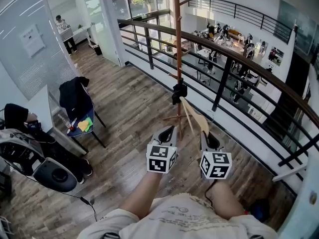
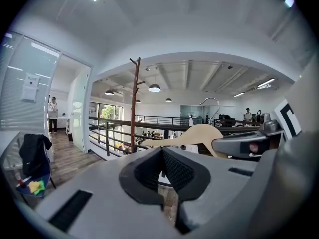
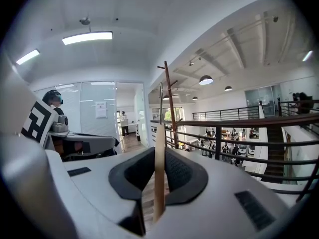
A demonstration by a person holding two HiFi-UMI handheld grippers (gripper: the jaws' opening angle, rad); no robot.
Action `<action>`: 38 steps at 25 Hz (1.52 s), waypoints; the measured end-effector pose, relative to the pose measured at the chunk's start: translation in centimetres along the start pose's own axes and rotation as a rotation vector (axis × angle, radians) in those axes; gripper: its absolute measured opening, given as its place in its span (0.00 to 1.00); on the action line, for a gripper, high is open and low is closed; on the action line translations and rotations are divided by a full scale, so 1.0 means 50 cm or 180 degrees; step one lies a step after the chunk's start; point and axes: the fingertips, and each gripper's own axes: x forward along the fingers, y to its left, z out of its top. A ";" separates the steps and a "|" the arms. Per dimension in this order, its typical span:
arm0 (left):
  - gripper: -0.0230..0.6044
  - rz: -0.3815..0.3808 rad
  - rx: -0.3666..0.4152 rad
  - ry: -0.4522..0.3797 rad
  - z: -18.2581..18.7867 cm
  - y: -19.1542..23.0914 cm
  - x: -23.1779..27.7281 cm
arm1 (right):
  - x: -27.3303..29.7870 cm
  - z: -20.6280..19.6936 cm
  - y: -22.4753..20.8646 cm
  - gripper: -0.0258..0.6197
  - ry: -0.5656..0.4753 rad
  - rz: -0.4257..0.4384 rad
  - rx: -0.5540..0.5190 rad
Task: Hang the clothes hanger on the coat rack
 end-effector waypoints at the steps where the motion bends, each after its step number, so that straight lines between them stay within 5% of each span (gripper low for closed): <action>1: 0.04 -0.0003 -0.0008 0.0008 -0.004 0.007 -0.003 | 0.003 -0.001 0.007 0.12 -0.0002 -0.0003 0.0002; 16: 0.04 0.0018 -0.0090 0.0053 -0.046 0.091 -0.012 | 0.049 -0.038 0.080 0.12 0.0066 0.0032 -0.0040; 38: 0.04 0.0172 -0.0070 0.0099 -0.038 0.193 0.204 | 0.297 -0.021 0.001 0.12 0.0104 0.0261 -0.0093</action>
